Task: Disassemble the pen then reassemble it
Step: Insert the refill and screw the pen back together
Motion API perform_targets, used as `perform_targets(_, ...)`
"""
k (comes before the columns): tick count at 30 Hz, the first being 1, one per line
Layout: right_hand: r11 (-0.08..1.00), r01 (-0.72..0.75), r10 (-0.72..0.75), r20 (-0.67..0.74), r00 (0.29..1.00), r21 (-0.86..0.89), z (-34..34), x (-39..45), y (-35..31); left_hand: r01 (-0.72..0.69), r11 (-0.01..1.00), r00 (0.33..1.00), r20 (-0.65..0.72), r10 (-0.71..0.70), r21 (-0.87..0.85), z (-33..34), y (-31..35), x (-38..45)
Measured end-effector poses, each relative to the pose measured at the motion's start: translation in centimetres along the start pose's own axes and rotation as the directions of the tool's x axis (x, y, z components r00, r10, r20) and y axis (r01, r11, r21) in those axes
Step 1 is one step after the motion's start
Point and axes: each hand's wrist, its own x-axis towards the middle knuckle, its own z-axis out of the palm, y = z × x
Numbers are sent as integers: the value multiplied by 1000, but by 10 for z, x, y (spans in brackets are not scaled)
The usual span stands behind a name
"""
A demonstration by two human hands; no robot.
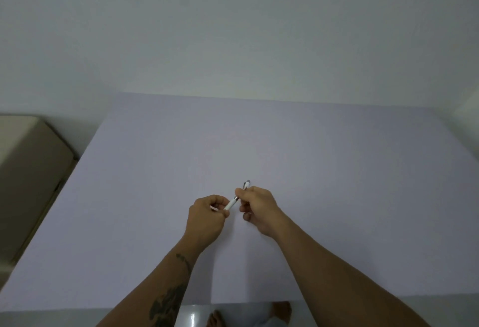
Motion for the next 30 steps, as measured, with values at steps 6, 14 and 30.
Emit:
perform_targets(6, 999, 51, -51, -6, 999, -6, -13, 3, 1, 6, 1000, 1000, 13, -6, -12, 5, 7, 2)
perform_targets(14, 992, 118, -121, -87, 989, -48, -2, 9, 2, -29, 1000, 999, 16, 29, 6, 5, 8, 6)
perform_targets(30, 967, 191, -183, 58, 981, -168, 2, 11, -7, 19, 999, 999, 33, -18, -33, -3, 1, 14)
